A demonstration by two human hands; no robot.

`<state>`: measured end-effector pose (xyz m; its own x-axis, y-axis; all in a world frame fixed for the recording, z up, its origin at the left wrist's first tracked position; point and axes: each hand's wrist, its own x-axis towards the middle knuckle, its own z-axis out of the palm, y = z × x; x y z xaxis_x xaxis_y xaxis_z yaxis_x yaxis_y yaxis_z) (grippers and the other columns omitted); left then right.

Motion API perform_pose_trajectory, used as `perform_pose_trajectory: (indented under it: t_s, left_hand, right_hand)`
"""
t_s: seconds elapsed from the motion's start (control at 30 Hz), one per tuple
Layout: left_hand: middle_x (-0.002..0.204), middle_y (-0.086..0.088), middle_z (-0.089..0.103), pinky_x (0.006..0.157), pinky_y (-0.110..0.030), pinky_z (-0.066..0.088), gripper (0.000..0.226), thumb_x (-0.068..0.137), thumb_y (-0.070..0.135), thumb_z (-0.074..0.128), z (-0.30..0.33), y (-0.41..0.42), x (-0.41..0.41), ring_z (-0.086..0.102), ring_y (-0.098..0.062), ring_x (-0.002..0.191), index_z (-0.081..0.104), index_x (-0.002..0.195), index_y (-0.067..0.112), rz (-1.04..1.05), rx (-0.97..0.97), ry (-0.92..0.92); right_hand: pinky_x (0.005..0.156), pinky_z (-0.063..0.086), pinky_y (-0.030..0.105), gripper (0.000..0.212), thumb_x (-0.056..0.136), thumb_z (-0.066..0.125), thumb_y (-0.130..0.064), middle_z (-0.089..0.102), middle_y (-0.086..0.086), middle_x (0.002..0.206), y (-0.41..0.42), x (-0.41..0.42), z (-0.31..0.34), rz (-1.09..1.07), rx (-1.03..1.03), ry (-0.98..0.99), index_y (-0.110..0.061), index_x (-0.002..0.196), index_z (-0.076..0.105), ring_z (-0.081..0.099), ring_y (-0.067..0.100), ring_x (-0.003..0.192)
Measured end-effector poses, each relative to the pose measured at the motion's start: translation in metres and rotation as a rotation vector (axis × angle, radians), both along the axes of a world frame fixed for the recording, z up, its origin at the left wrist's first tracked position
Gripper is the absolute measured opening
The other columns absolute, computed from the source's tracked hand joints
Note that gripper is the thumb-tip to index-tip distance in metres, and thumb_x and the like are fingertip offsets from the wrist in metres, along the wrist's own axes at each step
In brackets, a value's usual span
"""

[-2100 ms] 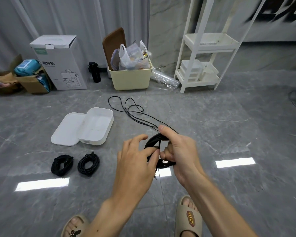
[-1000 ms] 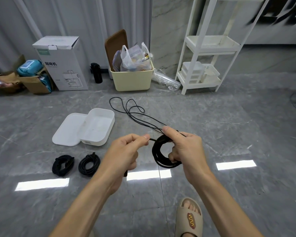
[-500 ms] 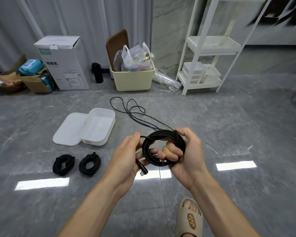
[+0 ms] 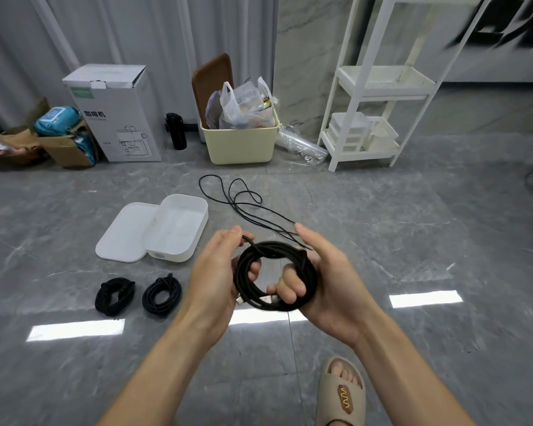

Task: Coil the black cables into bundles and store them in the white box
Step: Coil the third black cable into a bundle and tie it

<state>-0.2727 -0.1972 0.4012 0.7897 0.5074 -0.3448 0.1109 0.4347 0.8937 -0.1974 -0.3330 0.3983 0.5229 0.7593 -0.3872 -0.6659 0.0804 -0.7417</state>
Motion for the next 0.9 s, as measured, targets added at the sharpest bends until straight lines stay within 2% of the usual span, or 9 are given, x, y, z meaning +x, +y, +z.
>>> perform_pose_trajectory:
  t_s: [0.1, 0.23, 0.33, 0.4, 0.5, 0.6, 0.67, 0.8, 0.9]
  left_hand:
    - [0.057, -0.002, 0.057, 0.042, -0.018, 0.037, 0.023, 0.101, 0.036, 0.051, -0.002, -0.002, 0.000, 0.049, -0.009, 0.048, 0.059, 0.086, 0.020, -0.119, 0.188, 0.066]
    - [0.059, -0.005, 0.058, 0.044, -0.020, 0.035, 0.026, 0.099, 0.040, 0.053, -0.003, -0.004, -0.002, 0.050, -0.011, 0.049, 0.056, 0.083, 0.019, -0.224, 0.248, 0.086]
    - [0.063, -0.007, 0.064, 0.048, -0.021, 0.039, 0.028, 0.095, 0.046, 0.057, -0.003, -0.003, -0.003, 0.055, -0.014, 0.053, 0.062, 0.081, 0.022, -0.189, 0.168, 0.058]
    - [0.068, -0.009, 0.067, 0.046, -0.018, 0.044, 0.031, 0.093, 0.046, 0.058, -0.001, -0.005, -0.003, 0.060, -0.014, 0.056, 0.067, 0.089, 0.017, -0.175, 0.084, 0.025]
    - [0.070, -0.005, 0.066, 0.046, -0.017, 0.044, 0.043, 0.089, 0.051, 0.058, 0.000, -0.007, -0.003, 0.062, -0.013, 0.056, 0.067, 0.099, 0.011, -0.198, 0.005, 0.002]
    - [0.057, -0.002, 0.053, 0.046, -0.023, 0.041, 0.042, 0.082, 0.054, 0.060, 0.001, -0.005, -0.002, 0.051, -0.014, 0.046, 0.060, 0.089, 0.013, -0.187, -0.015, -0.022]
    - [0.052, -0.005, 0.049, 0.046, -0.028, 0.034, 0.037, 0.086, 0.052, 0.059, 0.002, -0.006, -0.001, 0.043, -0.014, 0.040, 0.053, 0.082, 0.015, -0.182, -0.024, -0.031]
    - [0.055, -0.013, 0.054, 0.037, -0.020, 0.032, 0.032, 0.093, 0.044, 0.058, 0.001, -0.012, -0.001, 0.041, -0.013, 0.036, 0.051, 0.078, 0.017, -0.230, 0.077, -0.005]
    - [0.062, -0.014, 0.056, 0.037, -0.018, 0.033, 0.031, 0.095, 0.042, 0.057, 0.002, -0.013, -0.001, 0.041, -0.013, 0.039, 0.053, 0.078, 0.016, -0.243, 0.097, -0.001]
  right_hand:
    - [0.078, 0.054, 0.032, 0.043, 0.091, 0.057, -0.058, 0.045, 0.004, 0.047, -0.006, -0.001, 0.005, 0.176, -0.157, -0.126, -0.019, 0.079, 0.073, 0.050, 0.018, 0.044]
    - [0.062, 0.052, 0.021, 0.048, 0.090, 0.062, -0.052, 0.027, -0.001, 0.040, -0.002, -0.004, 0.004, 0.209, -0.294, -0.225, -0.017, 0.056, 0.060, 0.026, 0.013, 0.033]
    - [0.058, 0.050, 0.021, 0.046, 0.080, 0.069, -0.052, 0.020, -0.004, 0.038, 0.001, -0.004, 0.003, 0.076, -0.268, -0.191, -0.018, 0.056, 0.048, 0.017, 0.011, 0.032]
    - [0.057, 0.049, 0.020, 0.044, 0.071, 0.071, -0.053, 0.020, -0.005, 0.038, 0.002, -0.003, 0.004, -0.009, -0.222, -0.154, -0.019, 0.055, 0.048, 0.018, 0.011, 0.032]
    - [0.054, 0.048, 0.019, 0.044, 0.072, 0.071, -0.052, 0.020, -0.004, 0.037, 0.003, -0.003, 0.006, -0.063, -0.148, -0.087, -0.018, 0.053, 0.051, 0.019, 0.010, 0.031]
    - [0.058, 0.050, 0.021, 0.045, 0.077, 0.069, -0.053, 0.023, -0.004, 0.037, 0.001, -0.005, 0.007, 0.013, -0.107, -0.039, -0.017, 0.054, 0.054, 0.024, 0.010, 0.030]
    - [0.063, 0.052, 0.023, 0.047, 0.081, 0.066, -0.055, 0.029, -0.003, 0.039, -0.001, -0.006, 0.007, 0.105, -0.114, -0.037, -0.016, 0.058, 0.056, 0.030, 0.011, 0.032]
    - [0.059, 0.053, 0.025, 0.058, 0.087, 0.056, -0.065, 0.046, 0.000, 0.044, -0.001, -0.008, 0.008, 0.229, -0.206, -0.120, -0.014, 0.058, 0.056, 0.036, 0.012, 0.032]
    - [0.045, 0.044, 0.023, 0.057, 0.084, 0.060, -0.068, 0.027, -0.005, 0.041, 0.004, -0.010, 0.008, 0.162, -0.289, -0.196, -0.022, 0.052, 0.050, 0.020, 0.010, 0.032]
